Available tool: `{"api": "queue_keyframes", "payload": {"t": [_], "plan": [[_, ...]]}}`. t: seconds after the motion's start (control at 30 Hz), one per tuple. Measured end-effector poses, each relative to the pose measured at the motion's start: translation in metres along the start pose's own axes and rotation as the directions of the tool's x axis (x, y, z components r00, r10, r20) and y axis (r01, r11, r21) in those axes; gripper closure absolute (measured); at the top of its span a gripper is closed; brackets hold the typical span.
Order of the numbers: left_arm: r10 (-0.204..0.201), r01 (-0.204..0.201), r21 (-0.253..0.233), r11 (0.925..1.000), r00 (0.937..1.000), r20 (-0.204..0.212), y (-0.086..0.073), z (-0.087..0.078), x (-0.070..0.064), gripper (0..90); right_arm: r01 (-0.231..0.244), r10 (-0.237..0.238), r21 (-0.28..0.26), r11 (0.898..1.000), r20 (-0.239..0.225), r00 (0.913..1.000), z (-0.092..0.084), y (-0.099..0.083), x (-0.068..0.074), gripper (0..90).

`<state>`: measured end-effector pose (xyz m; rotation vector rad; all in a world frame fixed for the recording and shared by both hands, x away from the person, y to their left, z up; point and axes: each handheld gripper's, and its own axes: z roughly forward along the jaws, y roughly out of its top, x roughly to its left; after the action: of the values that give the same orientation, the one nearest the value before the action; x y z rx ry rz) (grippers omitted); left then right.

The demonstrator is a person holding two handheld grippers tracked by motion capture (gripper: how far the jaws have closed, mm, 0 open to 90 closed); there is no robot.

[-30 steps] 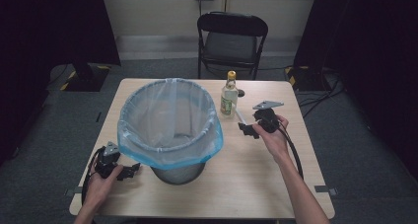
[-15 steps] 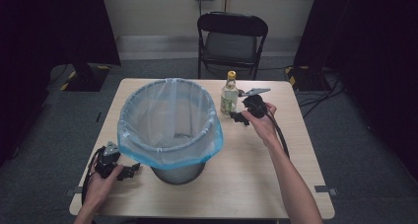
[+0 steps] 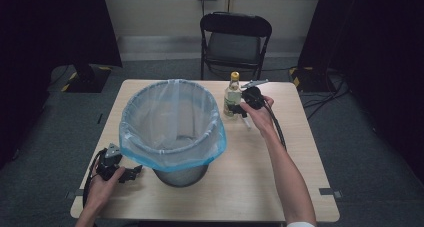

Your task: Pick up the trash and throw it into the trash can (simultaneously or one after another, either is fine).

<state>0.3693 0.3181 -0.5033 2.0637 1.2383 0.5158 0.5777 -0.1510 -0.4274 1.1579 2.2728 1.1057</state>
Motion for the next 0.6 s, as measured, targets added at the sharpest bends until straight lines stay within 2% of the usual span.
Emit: {"api": "queue_keyframes", "payload": {"t": [0.1, 0.27, 0.33, 0.4, 0.53, 0.6], "plan": [[0.0, 0.0, -0.001, 1.0, 1.0, 0.0, 0.0, 0.0, 0.0, 0.1, -0.011, 0.011, 0.013, 1.0, -0.023, 0.9997, 0.011, -0.003, -0.005, 14.0], [-0.001, 0.001, -0.001, 1.0, 1.0, 0.001, 0.0, 0.0, 0.0, 0.1, -0.007, 0.007, 0.01, 1.0, -0.026, 0.9996, 0.024, -0.002, -0.003, 15.1], [0.0, 0.0, 0.0, 1.0, 1.0, 0.0, 0.0, 0.0, 0.0, 0.1, 0.0, 0.0, -0.005, 1.0, -0.019, 0.9998, 0.031, -0.002, -0.001, 16.7], [0.0, 0.0, -0.001, 1.0, 1.0, 0.0, 0.0, 0.0, 0.0, 0.1, 0.011, -0.011, 0.002, 1.0, 0.008, 0.9999, 0.036, -0.003, 0.001, 17.4], [0.0, 0.0, -0.001, 1.0, 1.0, 0.001, 0.0, 0.0, 0.0, 0.1, 0.0, 0.0, 0.008, 1.0, 0.007, 1.0, 0.044, -0.006, 0.002, 17.9], [0.0, 0.0, 0.0, 1.0, 1.0, 0.0, 0.0, 0.0, 0.0, 0.1, -0.013, 0.014, -0.017, 1.0, 0.008, 0.9999, 0.048, -0.006, 0.001, 18.7]]}}
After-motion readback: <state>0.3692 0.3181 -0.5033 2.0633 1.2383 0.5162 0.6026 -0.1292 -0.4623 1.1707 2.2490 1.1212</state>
